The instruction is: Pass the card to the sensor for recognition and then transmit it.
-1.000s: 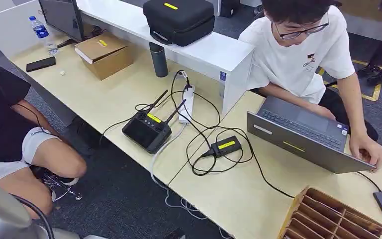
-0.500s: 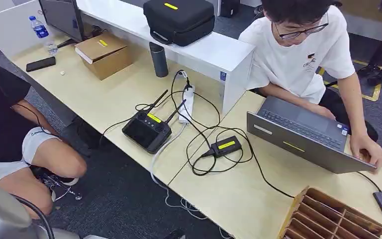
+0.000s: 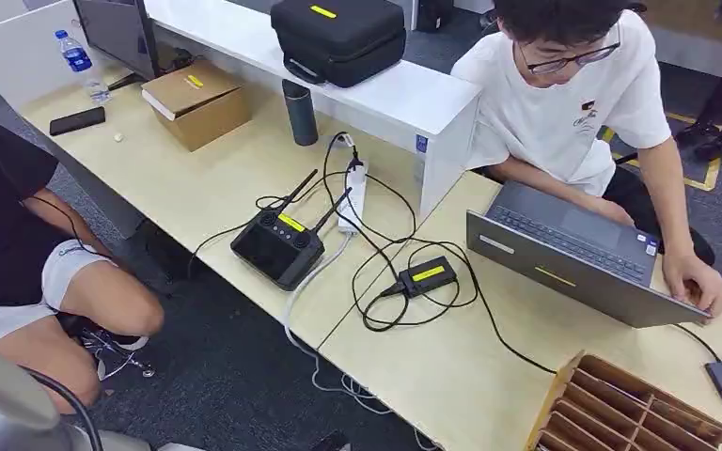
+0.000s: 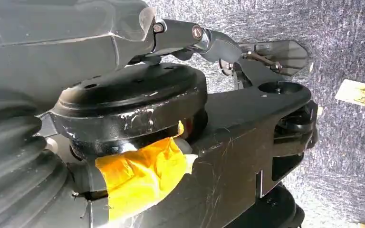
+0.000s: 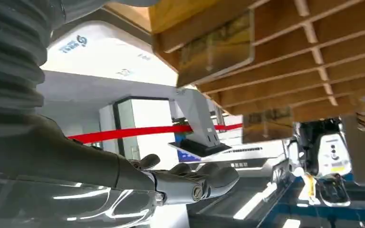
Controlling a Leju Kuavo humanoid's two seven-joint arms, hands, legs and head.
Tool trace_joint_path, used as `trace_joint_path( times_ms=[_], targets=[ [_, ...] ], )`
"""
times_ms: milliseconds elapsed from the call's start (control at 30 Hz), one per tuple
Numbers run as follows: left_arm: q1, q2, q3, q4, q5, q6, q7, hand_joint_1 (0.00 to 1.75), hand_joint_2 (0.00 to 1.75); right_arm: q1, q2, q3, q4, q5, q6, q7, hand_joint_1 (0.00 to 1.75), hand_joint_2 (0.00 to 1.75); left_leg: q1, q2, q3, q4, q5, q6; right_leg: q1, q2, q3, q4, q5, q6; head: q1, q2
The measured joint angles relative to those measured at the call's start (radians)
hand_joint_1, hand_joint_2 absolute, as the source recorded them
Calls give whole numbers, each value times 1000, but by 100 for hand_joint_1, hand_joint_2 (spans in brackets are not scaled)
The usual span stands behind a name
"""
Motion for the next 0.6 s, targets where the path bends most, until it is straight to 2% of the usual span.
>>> trace_joint_path(
  times_ms=[233, 600],
  targets=[
    [-1, 0, 0, 0, 0, 0, 4, 0, 175, -10, 0, -32, 37, 0, 0, -7, 0, 175, 0, 0, 0, 0, 0, 0, 0, 0, 0, 0, 0, 0, 0, 0],
    [-1, 0, -1, 0, 1, 0, 4, 0, 175, -18, 0, -40, 61, 2, 0, -8, 0, 175, 0, 0, 0, 0, 0, 0, 0, 0, 0, 0, 0, 0, 0, 0]
  ],
)
